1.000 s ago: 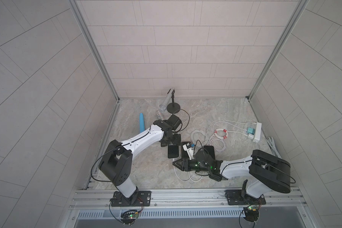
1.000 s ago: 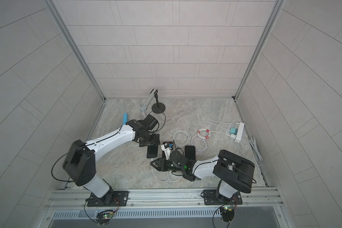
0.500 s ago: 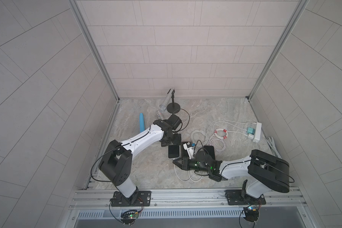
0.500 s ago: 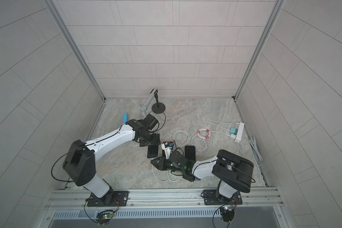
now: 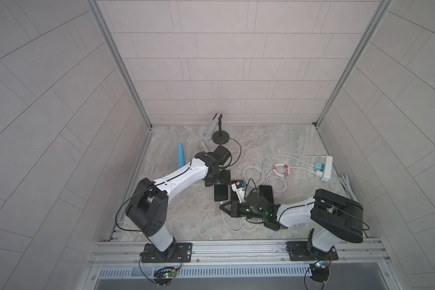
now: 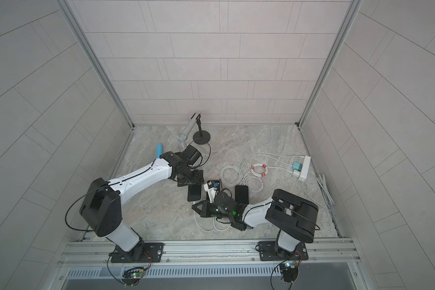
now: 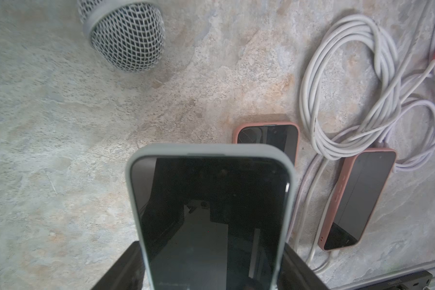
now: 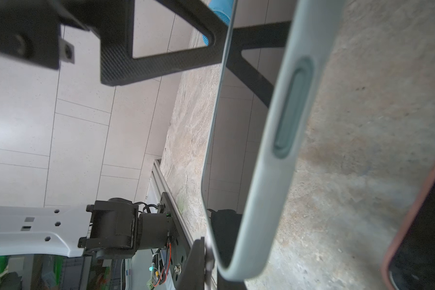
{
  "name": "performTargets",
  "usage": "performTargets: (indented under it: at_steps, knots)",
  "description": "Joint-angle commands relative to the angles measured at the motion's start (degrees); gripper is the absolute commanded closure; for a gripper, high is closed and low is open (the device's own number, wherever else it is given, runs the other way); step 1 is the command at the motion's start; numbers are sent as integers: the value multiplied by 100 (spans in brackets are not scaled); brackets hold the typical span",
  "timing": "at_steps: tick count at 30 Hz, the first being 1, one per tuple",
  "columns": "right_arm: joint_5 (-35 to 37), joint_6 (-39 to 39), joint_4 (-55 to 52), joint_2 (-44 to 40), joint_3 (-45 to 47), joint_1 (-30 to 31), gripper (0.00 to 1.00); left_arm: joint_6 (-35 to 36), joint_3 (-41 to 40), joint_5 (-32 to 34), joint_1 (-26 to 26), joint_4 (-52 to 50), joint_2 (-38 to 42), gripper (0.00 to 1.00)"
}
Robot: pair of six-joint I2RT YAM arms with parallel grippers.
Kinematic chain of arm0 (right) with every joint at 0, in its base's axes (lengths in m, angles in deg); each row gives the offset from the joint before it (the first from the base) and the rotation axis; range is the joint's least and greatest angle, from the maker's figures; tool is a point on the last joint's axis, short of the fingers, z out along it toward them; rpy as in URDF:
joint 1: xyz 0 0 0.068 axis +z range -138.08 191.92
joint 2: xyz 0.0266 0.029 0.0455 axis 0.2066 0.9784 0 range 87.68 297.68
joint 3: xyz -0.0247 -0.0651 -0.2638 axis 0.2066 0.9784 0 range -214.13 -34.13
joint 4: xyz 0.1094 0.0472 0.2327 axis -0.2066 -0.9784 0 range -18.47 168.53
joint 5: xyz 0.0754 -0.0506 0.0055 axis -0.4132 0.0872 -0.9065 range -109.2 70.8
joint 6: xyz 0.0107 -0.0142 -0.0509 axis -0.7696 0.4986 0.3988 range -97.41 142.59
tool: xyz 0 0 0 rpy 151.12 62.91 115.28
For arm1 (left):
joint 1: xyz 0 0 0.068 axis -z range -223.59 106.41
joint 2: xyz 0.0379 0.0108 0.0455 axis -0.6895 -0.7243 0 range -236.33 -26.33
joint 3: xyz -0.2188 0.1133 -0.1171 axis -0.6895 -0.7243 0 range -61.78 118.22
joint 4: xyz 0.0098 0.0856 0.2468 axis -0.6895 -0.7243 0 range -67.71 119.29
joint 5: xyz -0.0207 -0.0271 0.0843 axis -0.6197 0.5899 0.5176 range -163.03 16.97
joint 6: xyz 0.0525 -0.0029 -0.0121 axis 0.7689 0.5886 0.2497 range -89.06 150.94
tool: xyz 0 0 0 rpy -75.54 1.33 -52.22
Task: Unplug the charging cable from the phone
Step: Remove the charging cable from the phone.
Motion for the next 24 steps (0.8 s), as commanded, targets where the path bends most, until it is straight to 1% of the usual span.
performTargets:
  at_steps: [1, 5, 10, 17, 24]
  knots:
    - [-45, 25, 202, 67, -68, 32, 93, -44, 148, -76, -17, -9, 189, 100]
    - [-74, -5, 286, 94, -57, 32, 98, -32, 130, 5, -17, 14, 191, 100]
    - [-80, -26, 332, 102, -32, 32, 100, -24, 112, 177, -19, 19, 185, 100]
    - [-125, -53, 375, 131, -33, 32, 100, -47, 112, 445, -31, 98, 185, 100]
    - [-176, -88, 432, 215, -59, 40, 100, -71, 286, 830, -52, 101, 88, 100]
